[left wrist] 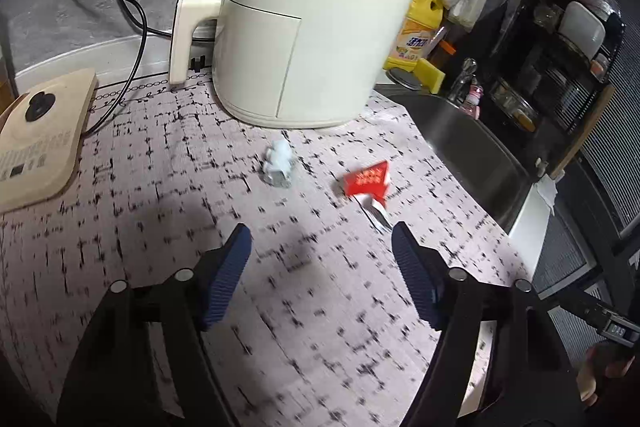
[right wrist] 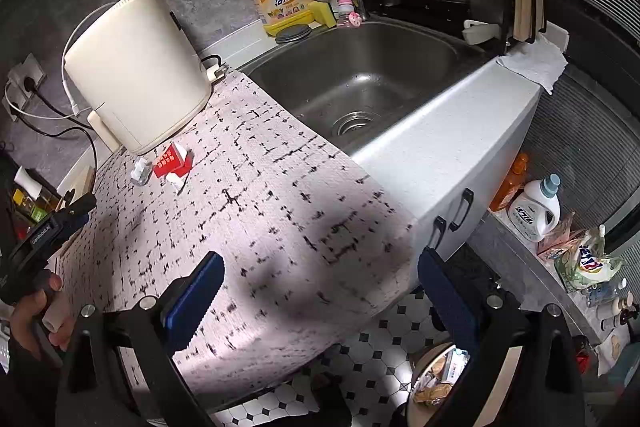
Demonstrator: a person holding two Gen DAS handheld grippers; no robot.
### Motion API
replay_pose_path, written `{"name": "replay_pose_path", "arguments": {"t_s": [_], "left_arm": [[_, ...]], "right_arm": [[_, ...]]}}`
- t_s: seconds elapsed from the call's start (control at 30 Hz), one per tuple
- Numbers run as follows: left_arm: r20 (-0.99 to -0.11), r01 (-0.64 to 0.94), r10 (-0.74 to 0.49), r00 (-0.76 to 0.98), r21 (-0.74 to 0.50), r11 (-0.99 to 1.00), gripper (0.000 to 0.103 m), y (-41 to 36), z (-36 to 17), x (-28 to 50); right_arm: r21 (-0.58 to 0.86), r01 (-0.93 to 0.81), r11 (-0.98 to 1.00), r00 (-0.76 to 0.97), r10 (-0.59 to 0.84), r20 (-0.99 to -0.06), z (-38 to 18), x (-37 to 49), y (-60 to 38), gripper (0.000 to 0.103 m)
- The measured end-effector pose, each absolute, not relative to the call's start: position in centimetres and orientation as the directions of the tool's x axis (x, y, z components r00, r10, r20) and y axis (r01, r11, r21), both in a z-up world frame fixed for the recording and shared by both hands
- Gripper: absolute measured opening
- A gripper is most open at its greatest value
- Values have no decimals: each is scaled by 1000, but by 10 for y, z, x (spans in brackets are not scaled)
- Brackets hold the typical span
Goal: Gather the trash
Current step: 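Raise both tools back up to the tablecloth, then grasp the white pill blister pack with the left tool while the right tool grasps the red-and-white paper packet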
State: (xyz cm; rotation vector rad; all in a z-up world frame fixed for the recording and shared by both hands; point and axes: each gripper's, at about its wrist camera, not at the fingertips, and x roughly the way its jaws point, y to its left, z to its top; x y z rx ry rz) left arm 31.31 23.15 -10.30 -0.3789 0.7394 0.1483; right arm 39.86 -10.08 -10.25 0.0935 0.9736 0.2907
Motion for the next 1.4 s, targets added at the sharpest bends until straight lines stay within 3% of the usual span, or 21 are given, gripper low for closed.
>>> {"name": "replay_pose_path", "arguments": {"t_s": [0.23, 0.63, 0.73, 1.0, 1.4], "left_arm": [[-707, -230, -38, 706, -280, 932, 52, 263, -120, 352], [-754, -211, -20, 657, -209, 955, 45, 277, -155, 413], [-757, -216, -16, 653, -207, 954, 24, 282, -158, 416], [-737, -218, -19, 675, -224, 950, 24, 292, -145, 383], [-728, -395, 108, 677, -236, 888, 24, 344, -134, 291]], "right_arm": [[169, -164, 972, 560, 233, -795, -100, 407, -75, 95], [144, -67, 987, 575, 156, -803, -103, 401, -74, 95], [141, -72, 987, 576, 157, -803, -103, 407, -70, 95], [150, -194, 969, 546, 234, -805, -106, 432, -25, 95], [155, -431, 889, 442, 357, -823, -124, 469, 87, 95]]}}
